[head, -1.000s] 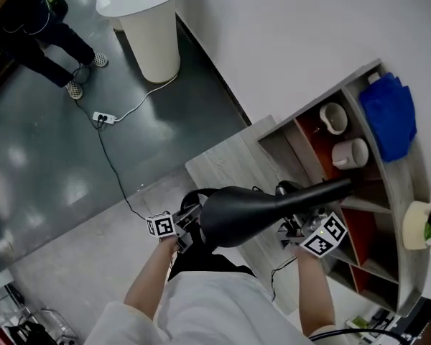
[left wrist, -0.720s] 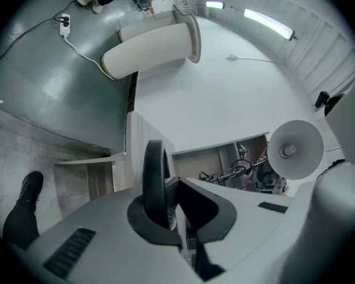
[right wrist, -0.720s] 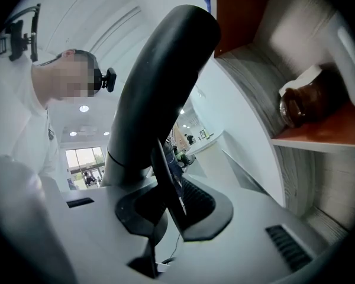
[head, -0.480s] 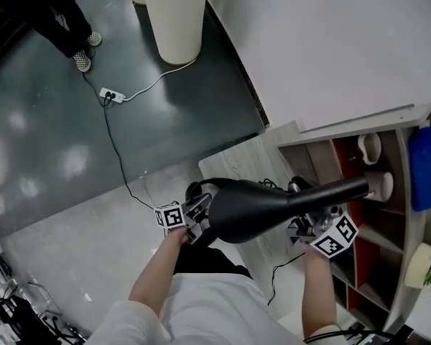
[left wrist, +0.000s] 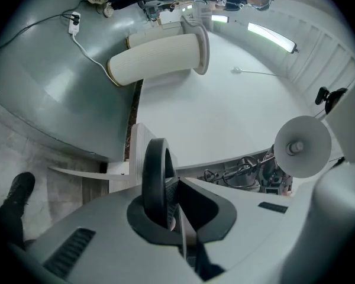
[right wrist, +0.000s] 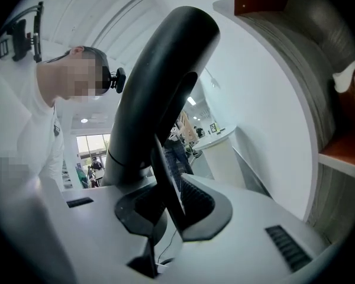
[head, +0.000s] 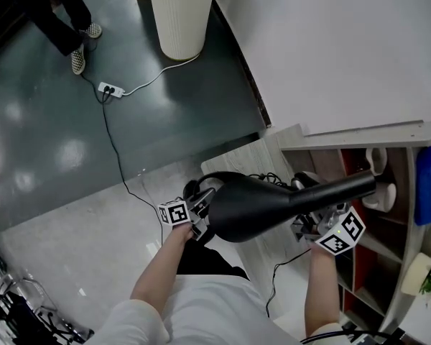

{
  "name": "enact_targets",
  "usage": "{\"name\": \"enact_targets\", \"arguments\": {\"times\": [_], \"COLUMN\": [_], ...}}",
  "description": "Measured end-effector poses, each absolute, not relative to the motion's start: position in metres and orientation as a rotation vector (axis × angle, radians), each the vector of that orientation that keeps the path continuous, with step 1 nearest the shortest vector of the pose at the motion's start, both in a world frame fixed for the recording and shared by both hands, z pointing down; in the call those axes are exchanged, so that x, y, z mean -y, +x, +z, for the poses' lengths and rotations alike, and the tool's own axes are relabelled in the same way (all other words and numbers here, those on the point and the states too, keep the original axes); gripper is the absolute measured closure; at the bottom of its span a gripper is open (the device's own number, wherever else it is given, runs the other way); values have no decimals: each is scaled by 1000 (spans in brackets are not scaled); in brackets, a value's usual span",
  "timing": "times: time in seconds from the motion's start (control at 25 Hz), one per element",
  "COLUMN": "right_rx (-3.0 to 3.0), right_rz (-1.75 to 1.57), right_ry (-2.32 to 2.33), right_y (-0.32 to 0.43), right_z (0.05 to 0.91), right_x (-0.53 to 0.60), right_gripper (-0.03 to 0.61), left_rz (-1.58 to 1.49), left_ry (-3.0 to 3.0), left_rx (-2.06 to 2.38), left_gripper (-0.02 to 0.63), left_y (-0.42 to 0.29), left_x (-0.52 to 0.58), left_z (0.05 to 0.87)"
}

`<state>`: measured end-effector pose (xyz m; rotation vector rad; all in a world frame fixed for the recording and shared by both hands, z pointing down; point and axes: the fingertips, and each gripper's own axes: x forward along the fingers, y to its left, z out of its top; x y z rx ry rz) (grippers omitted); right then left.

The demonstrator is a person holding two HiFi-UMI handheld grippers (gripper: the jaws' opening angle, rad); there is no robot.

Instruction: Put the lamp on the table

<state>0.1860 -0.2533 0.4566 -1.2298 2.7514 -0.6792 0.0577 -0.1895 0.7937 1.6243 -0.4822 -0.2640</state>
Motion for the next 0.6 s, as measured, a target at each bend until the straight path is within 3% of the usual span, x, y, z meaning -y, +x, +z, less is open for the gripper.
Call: {"name": "enact_targets", "arguments": {"times": [0.6], "right_rx": [-2780], "right_rz": [-707], "right_ry": [-1210], "right_y": [188], "right_z": [462], "right_x": [262], "right_gripper": [521], "left_rz": [-80], "left_ry": [1681], "left_rx": [499], "left_gripper": [604], "left_y": [73], "left_x": [183], "left_z": [812]}}
